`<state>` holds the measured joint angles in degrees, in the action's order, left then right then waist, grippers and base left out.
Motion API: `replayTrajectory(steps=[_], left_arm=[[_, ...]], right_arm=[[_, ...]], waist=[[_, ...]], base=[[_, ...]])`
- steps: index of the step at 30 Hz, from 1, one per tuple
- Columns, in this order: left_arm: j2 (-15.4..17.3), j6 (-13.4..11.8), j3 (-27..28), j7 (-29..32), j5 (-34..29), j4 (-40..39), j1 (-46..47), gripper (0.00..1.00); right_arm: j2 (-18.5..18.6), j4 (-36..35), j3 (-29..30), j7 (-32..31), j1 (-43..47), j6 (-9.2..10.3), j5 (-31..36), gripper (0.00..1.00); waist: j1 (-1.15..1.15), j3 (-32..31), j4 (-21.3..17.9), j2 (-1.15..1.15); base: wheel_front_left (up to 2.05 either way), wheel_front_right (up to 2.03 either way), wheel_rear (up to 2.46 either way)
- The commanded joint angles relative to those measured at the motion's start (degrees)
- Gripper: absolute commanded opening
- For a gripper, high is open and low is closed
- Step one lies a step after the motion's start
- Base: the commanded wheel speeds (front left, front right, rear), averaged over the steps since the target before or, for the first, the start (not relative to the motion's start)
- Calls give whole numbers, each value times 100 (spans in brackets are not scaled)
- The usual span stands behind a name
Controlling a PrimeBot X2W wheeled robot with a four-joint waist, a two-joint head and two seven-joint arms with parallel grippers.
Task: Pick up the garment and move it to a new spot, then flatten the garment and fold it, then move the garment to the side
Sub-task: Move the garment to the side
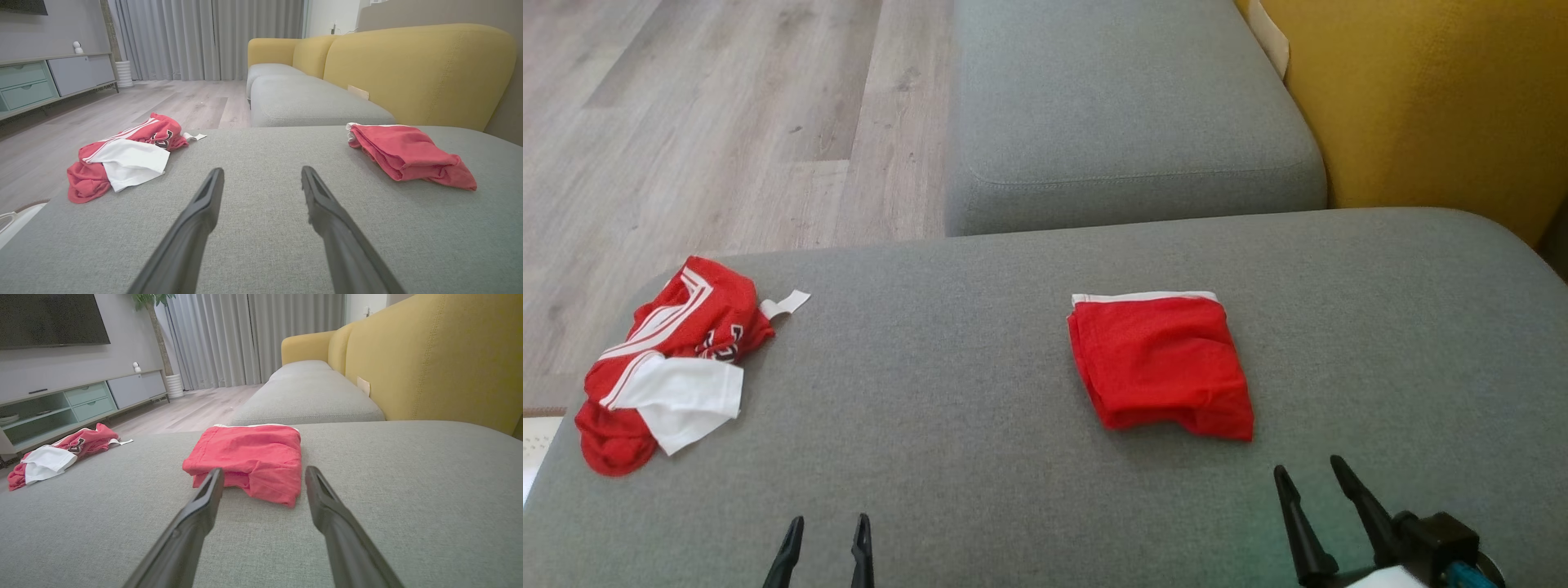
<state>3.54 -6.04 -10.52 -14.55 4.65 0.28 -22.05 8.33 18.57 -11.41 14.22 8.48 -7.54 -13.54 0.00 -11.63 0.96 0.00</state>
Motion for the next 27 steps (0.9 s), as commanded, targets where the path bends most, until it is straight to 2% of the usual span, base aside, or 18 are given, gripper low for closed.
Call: replayTrajectory(steps=[1, 27], left_arm=[[-58, -4, 201, -45, -37, -174, 282, 100], [-66, -188, 97, -45, -14, 30, 418, 100]], right_arm=[[35, -193, -87, 77, -199, 5, 37, 100], [-96, -156, 105, 77, -167, 5, 220, 100]], waist=[[0, 5, 1, 0], [0, 38, 8, 0]], base=[[0, 0, 0], [0, 0, 0]])
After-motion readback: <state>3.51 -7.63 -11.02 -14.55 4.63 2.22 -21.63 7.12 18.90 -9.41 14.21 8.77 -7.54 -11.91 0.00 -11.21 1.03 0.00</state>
